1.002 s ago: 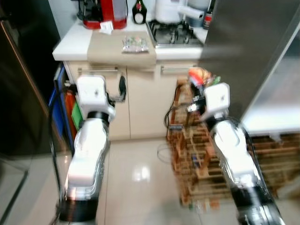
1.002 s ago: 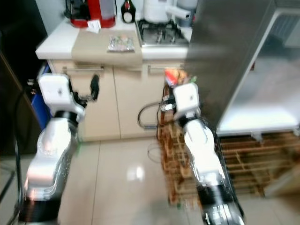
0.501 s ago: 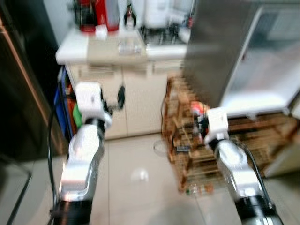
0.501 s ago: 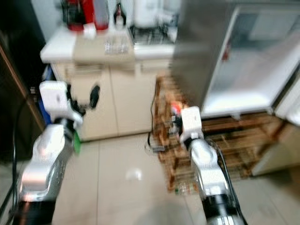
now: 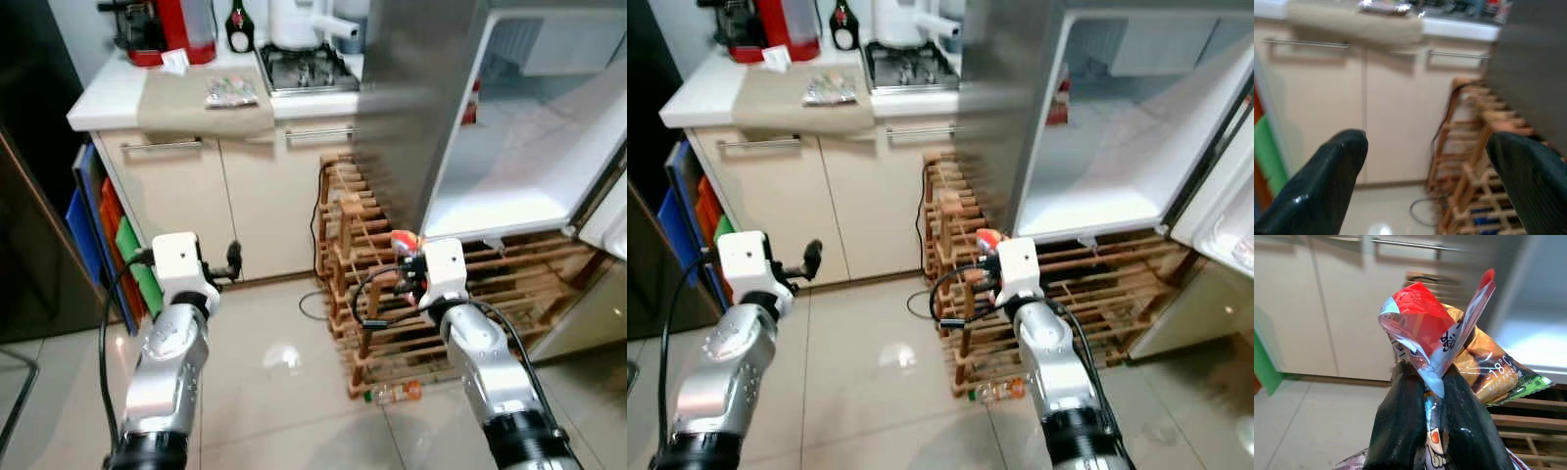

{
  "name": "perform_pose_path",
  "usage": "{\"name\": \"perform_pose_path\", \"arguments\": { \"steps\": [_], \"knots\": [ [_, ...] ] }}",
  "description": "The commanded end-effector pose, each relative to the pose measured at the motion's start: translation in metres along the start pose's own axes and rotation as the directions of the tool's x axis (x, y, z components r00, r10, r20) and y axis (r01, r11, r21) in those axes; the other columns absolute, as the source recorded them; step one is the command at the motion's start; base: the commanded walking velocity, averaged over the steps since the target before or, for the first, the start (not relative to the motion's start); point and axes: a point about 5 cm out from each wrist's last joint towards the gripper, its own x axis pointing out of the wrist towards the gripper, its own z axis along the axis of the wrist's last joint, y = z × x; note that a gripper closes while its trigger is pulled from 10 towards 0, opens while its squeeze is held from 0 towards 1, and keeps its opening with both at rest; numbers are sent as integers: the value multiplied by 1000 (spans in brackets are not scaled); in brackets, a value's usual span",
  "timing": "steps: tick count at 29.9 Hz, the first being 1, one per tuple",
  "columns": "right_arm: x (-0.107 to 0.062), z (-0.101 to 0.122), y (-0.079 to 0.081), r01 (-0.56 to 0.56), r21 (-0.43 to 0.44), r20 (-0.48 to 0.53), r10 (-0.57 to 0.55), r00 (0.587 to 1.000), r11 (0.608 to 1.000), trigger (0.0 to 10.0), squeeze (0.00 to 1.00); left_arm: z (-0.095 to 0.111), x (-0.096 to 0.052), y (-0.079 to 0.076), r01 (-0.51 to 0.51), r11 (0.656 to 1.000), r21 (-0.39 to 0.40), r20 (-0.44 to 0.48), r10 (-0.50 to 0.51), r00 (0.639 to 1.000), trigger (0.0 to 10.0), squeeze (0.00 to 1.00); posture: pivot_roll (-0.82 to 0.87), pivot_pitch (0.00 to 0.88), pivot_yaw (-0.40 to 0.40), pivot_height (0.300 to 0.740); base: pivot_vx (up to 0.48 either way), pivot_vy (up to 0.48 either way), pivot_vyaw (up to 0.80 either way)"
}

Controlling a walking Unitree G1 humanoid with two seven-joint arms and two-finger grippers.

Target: Restocking fridge

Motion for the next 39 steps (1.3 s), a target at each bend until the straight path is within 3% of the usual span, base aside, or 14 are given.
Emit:
{"name": "perform_pose_path", "arguments": {
  "steps": [1, 21, 26, 30, 33, 34, 36, 39],
  "knots": [
    [1, 7, -12, 32, -18, 23, -31, 999, 999, 0, 0, 4, 1, -9, 35, 999, 1, 20, -35, 999, 10000, 0, -105, 0, 21, 740, 345, -330, 0],
    [4, 12, -21, 42, -26, 34, -41, 999, 999, 0, 0, 10, -2, -16, 66, 998, 19, 60, -67, 996, 10000, 0, -102, 0, 18, 740, 343, -332, 0],
    [10, 18, -23, 46, -40, 48, -44, 998, 998, 0, 0, 12, -6, -19, 82, 996, 27, 64, -84, 994, 10000, 0, -97, 0, 18, 740, 345, -330, 0],
    [23, 30, -15, 3, -22, 69, -1, 998, 1000, 0, 0, 21, -8, -18, 80, 996, 40, 107, -83, 991, 10000, 0, -90, 0, 16, 740, 217, 0, 0],
    [32, 34, -5, -34, 31, 58, 32, 998, 999, 0, 0, 28, -10, -28, 192, 978, 84, 106, -201, 974, 10000, 0, -76, 0, 2, 740, 0, 0, 0],
    [37, 36, 1, -53, 55, 50, 50, 997, 997, 0, 0, 28, -11, -35, 284, 956, 76, 78, -290, 954, 10000, 0, -62, 0, -13, 740, 0, 0, 0],
    [38, 36, 3, -60, 60, 48, 57, 997, 996, 0, 0, 28, -12, -36, 316, 946, 75, 64, -321, 945, 10000, 0, -62, 0, -13, 740, 0, 0, 0],
    [48, 40, 20, -106, 45, 49, 103, 993, 993, 0, 0, 18, -20, -46, 496, 861, 113, -58, -493, 868, 10000, 0, -30, 0, -34, 740, 0, 0, 0]
  ]
}}
